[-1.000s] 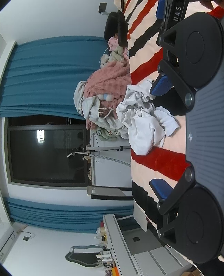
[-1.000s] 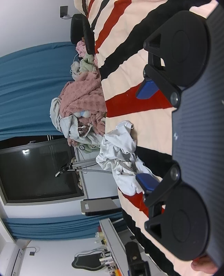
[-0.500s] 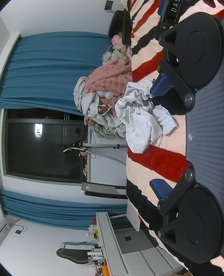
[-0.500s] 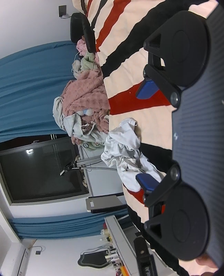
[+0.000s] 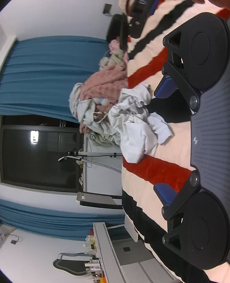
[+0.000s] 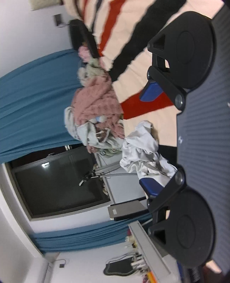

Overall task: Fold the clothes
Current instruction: 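Reach both grippers toward the crumpled white T-shirt on the bed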

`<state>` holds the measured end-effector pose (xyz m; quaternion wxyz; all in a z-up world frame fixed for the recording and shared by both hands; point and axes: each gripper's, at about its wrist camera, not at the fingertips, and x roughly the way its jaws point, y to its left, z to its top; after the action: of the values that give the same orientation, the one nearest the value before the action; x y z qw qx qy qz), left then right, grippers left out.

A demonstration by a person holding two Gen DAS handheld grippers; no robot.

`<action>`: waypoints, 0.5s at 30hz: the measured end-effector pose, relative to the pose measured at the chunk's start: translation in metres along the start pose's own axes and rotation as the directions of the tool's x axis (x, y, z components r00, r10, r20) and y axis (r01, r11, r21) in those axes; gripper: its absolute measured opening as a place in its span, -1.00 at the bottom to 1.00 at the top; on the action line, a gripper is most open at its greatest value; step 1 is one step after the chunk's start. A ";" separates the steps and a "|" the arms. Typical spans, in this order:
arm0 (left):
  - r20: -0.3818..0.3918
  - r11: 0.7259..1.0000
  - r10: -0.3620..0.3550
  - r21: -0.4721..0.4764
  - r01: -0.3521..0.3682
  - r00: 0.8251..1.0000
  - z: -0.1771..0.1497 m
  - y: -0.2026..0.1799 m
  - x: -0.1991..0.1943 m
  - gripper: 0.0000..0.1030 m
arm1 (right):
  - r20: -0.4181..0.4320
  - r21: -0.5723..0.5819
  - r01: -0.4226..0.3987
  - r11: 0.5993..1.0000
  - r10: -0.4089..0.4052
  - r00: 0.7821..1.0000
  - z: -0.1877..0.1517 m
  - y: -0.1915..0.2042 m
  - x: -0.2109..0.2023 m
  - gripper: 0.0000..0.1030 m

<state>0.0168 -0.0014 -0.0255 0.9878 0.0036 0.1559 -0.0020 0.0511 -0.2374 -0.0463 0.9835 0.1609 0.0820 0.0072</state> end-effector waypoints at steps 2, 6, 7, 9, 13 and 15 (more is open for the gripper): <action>-0.005 1.000 -0.014 0.021 0.014 1.000 -0.002 -0.003 0.002 0.99 | -0.022 -0.029 0.024 0.999 -0.025 0.999 -0.001 0.002 0.004 0.83; -0.017 0.998 -0.050 0.038 0.051 0.999 -0.004 -0.007 0.009 0.99 | -0.019 -0.071 0.049 0.996 -0.050 0.999 0.000 0.008 0.004 0.83; -0.020 0.998 -0.051 0.039 0.052 0.998 -0.004 -0.008 0.012 0.99 | -0.013 -0.069 0.031 0.997 -0.032 0.999 0.003 0.007 0.003 0.83; -0.032 0.997 -0.026 0.067 0.028 0.999 0.002 -0.012 0.025 0.99 | 0.003 -0.071 0.013 0.997 -0.013 1.000 0.011 0.006 -0.002 0.83; -0.040 0.997 0.013 0.073 -0.011 0.999 0.029 -0.013 0.056 0.99 | 0.043 -0.112 0.035 0.993 -0.030 0.999 0.032 0.000 -0.013 0.83; -0.034 0.998 -0.020 0.063 0.022 0.999 0.043 -0.015 0.078 0.99 | 0.068 -0.097 0.056 0.994 -0.050 0.996 0.037 -0.008 -0.018 0.83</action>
<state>0.1042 -0.0168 -0.0092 0.9844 0.0336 0.1721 -0.0173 0.0391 -0.2575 -0.0111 0.9923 0.1098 0.0537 -0.0202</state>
